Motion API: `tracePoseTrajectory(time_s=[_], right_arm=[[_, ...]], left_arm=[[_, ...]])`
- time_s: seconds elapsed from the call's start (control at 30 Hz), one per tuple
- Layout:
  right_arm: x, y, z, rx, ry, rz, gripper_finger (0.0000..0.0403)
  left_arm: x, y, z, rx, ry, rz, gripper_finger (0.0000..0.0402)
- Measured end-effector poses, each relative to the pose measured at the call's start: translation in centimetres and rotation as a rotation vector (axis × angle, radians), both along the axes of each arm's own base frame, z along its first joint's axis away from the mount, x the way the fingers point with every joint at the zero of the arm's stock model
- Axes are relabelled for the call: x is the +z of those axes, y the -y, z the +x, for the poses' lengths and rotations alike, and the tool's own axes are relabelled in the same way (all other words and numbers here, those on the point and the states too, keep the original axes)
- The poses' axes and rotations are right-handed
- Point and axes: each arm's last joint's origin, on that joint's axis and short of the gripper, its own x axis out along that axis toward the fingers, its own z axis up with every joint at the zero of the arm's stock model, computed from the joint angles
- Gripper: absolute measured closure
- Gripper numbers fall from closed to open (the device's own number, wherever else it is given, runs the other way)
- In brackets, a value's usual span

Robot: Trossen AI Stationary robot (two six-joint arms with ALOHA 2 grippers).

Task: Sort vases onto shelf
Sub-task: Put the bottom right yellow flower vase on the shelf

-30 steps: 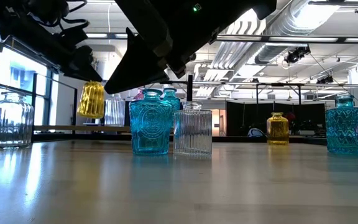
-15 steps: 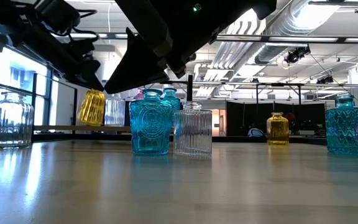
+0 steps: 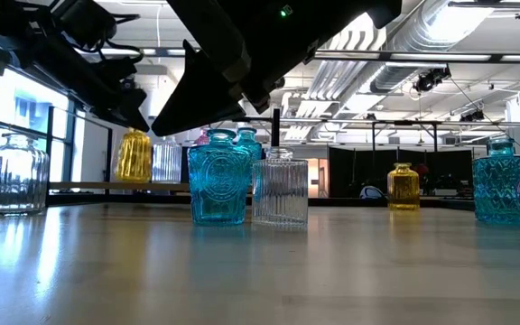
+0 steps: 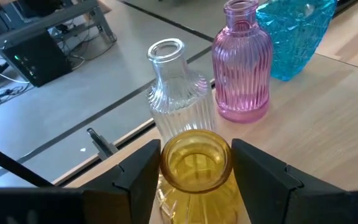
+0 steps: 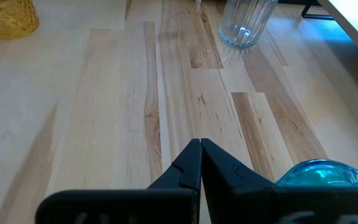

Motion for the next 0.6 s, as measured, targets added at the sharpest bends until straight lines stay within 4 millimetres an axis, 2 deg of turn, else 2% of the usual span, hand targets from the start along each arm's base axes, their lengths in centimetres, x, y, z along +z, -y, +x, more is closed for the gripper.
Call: tracePoseTrajectory(time_s=[0.3,0.6], right_arm=[[0.0,0.0,0.0,0.0,0.0,0.0,0.0403],[0.0,0.0,0.0,0.0,0.0,0.0,0.0403]], left_arm=[[0.3,0.1,-0.2,-0.009,0.004,0.018,0.0213],[2.0,0.9,-1.3,-0.051,0.081,0.084,0.0213]])
